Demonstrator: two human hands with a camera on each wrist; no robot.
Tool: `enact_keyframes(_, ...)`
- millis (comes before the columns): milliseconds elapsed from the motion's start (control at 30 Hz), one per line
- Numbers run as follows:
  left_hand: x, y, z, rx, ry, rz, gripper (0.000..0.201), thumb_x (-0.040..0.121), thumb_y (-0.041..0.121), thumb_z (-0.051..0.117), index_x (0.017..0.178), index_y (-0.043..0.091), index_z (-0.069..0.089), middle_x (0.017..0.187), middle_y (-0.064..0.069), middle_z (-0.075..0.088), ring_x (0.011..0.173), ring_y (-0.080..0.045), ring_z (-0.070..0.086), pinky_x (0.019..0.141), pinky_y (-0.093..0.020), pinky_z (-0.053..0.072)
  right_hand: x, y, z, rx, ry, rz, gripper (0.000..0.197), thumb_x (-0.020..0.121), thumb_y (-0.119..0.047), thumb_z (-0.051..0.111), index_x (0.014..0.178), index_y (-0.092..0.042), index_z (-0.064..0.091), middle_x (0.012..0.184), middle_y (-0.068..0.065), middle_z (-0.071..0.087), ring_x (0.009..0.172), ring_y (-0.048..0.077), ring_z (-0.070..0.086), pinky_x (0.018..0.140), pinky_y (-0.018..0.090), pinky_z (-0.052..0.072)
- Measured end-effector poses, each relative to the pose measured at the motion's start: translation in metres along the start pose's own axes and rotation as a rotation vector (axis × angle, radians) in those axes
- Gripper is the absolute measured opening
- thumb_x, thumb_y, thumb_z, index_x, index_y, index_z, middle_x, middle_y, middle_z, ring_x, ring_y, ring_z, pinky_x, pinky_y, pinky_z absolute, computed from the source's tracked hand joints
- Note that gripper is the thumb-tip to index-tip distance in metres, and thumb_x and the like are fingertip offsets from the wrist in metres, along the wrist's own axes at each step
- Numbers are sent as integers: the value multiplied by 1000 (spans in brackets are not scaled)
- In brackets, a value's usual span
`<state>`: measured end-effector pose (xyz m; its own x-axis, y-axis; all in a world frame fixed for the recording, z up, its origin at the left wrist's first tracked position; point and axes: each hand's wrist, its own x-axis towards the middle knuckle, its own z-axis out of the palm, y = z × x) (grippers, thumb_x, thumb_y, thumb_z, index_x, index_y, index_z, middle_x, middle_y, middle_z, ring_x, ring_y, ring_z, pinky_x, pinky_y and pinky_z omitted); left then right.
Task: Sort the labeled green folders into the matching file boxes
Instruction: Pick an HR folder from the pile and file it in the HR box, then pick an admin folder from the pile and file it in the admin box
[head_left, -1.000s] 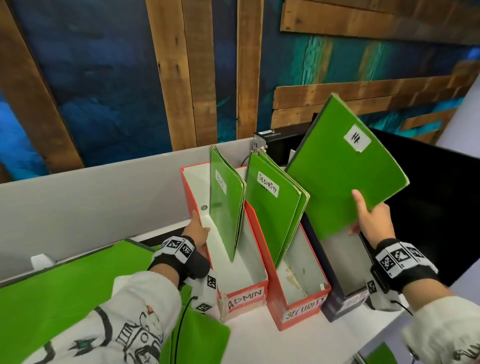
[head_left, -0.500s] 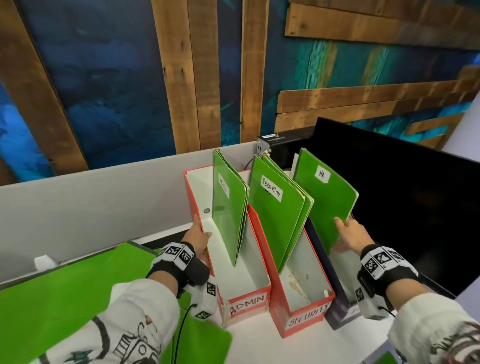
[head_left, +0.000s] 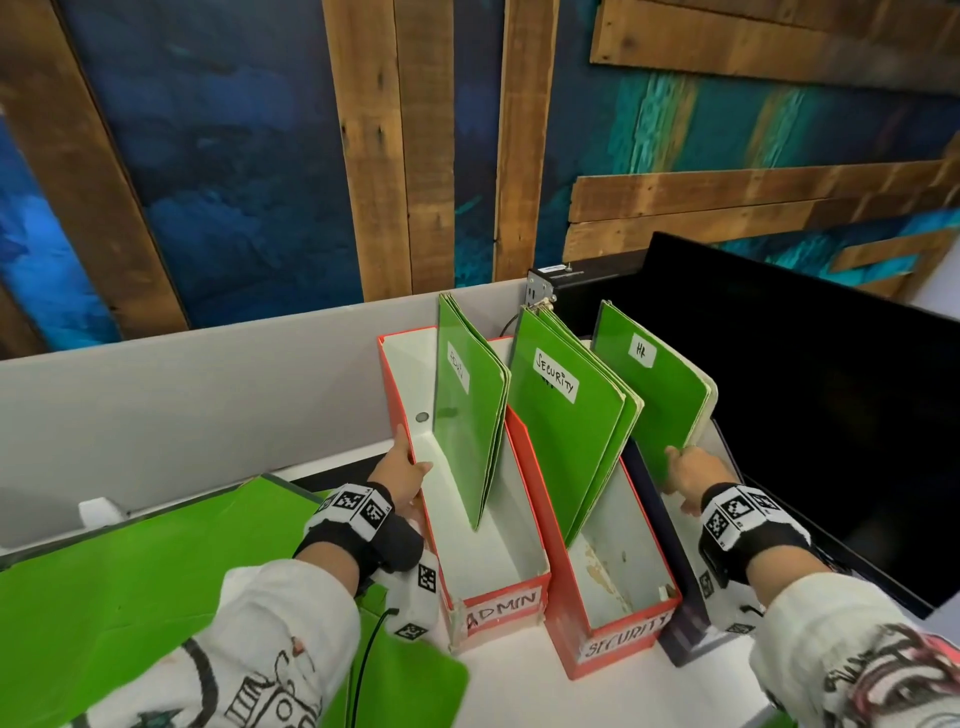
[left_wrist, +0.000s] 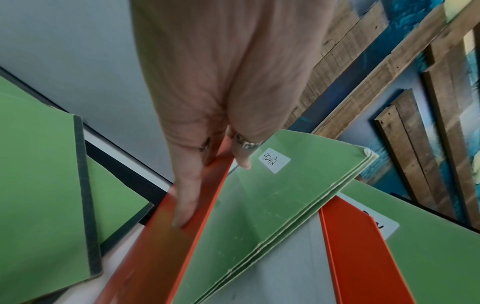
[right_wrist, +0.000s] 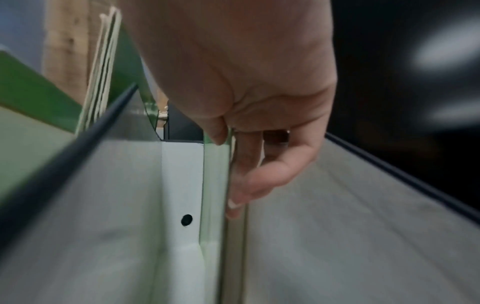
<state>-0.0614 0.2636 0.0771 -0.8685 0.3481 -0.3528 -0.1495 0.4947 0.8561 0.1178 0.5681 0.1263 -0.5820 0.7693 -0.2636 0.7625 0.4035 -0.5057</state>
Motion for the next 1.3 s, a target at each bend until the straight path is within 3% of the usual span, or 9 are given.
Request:
enact_keyframes(100,-9,4,0,-28,-1,-14,73,95,8,46,148,37,4,133,-14,52,108,-40,59,78,-59,53,16,8,2,-115,7,-11,53,99,-41,25,121,-2,53,99,17,69,89,32,67,87,46,53)
enact_keyframes(167,-12,6,0,-32,1,-20,73,95,9,46,149,35,5,134,-13,51,108,-40,59,79,-61,53,18,10,2,-154,16,-19,42,99,-28,34,135,-7,43,105,17,67,94,32,66,88,45,53)
enact_keyframes(233,-14,7,0,-62,-2,-36,71,96,8,45,149,34,5,135,-13,50,108,-41,58,76,-62,53,14,11,-1,-210,26,-33,55,95,-9,45,147,-16,26,116,15,63,101,30,64,89,43,53)
enact_keyframes(367,-16,8,-1,-4,12,-8,74,94,11,48,148,36,3,137,-11,50,112,-38,57,83,-59,52,13,18,-7,-213,17,-38,79,86,-4,61,149,-24,17,117,14,61,102,28,64,87,40,55)
enact_keyframes(500,-22,12,-2,-42,-3,-15,73,95,10,47,148,36,4,135,-11,51,108,-41,59,73,-60,54,5,20,-12,185,-55,20,40,98,-30,43,120,0,58,58,8,67,59,22,62,55,31,52)
enact_keyframes(667,-33,16,-2,-111,-12,-18,67,96,8,44,147,35,10,136,-13,49,113,-43,55,75,-60,53,-12,19,-21,693,-98,34,44,100,-39,32,113,-6,57,76,10,63,62,21,54,61,28,44)
enact_keyframes(900,-47,1,-11,-180,-109,-36,52,97,18,47,144,28,27,144,-14,40,126,-45,44,73,-46,53,-56,-23,-24,914,160,-197,30,101,-26,33,122,-10,48,72,3,61,51,13,52,55,25,43)
enact_keyframes(1067,-63,-15,-41,-195,-42,-22,50,97,21,48,144,16,31,100,0,53,95,-27,50,82,-39,47,-103,-65,-9,995,219,-380,19,99,-17,35,99,-16,54,51,-1,63,36,8,51,40,17,42)
enact_keyframes(1300,-91,-53,-110,-53,-38,-41,42,97,21,48,137,16,41,120,-8,53,97,-23,52,81,-34,43,-183,-120,46,1019,-16,-619,22,100,-19,39,86,-20,56,50,0,60,40,11,49,43,19,42)
